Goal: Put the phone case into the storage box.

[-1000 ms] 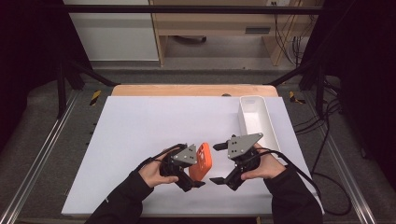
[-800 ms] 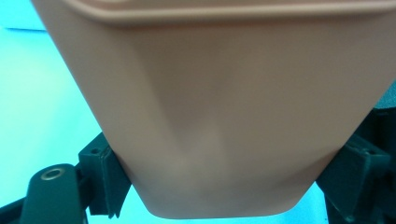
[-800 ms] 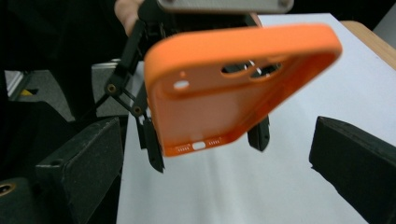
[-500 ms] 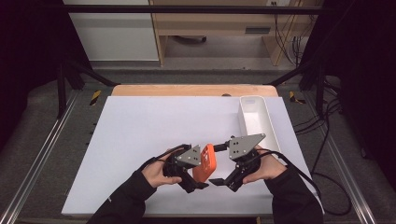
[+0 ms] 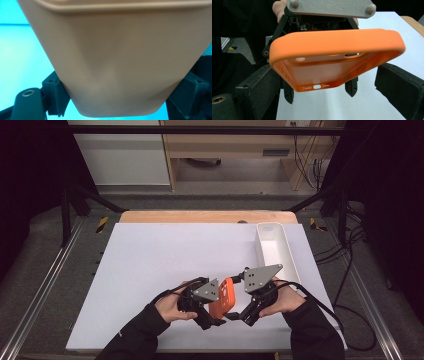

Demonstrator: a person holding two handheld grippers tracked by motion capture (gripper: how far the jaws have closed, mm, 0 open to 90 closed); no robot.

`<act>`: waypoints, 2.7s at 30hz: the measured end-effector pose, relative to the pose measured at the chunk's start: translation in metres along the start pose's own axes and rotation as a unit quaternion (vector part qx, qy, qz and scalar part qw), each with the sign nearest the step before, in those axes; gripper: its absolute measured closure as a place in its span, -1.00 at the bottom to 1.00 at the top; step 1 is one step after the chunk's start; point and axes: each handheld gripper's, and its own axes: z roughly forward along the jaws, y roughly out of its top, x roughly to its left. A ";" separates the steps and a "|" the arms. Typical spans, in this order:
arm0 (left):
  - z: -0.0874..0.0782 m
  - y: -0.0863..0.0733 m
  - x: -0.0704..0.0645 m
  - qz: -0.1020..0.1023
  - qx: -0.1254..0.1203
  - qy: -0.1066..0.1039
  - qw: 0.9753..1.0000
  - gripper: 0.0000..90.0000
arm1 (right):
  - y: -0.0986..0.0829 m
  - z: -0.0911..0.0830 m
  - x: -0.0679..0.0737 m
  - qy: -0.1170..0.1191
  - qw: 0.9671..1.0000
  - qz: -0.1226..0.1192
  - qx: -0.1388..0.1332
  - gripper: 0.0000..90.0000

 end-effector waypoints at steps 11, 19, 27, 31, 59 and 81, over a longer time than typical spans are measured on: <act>0.001 0.000 -0.002 0.008 -0.004 -0.004 1.000 -0.65 | -0.001 0.002 -0.001 0.015 1.000 0.002 -0.005 -0.74; 0.004 0.000 -0.003 0.014 0.002 -0.009 1.000 -0.65 | -0.002 0.003 0.000 0.027 1.000 -0.004 -0.006 -0.70; 0.006 0.000 -0.004 0.013 0.004 -0.012 1.000 -0.65 | -0.002 0.004 0.000 0.031 0.999 -0.008 -0.005 -0.67; 0.006 -0.001 -0.004 0.011 0.004 -0.012 1.000 -0.65 | -0.002 0.005 0.000 0.032 0.999 -0.006 -0.003 -0.66; 0.006 -0.003 -0.004 0.001 -0.003 -0.009 1.000 -0.76 | -0.003 0.008 -0.002 0.037 0.999 0.011 0.018 -0.64; -0.027 -0.032 0.001 -0.063 -0.037 0.056 0.996 -1.00 | 0.002 -0.018 -0.009 -0.007 0.999 0.031 0.022 -0.65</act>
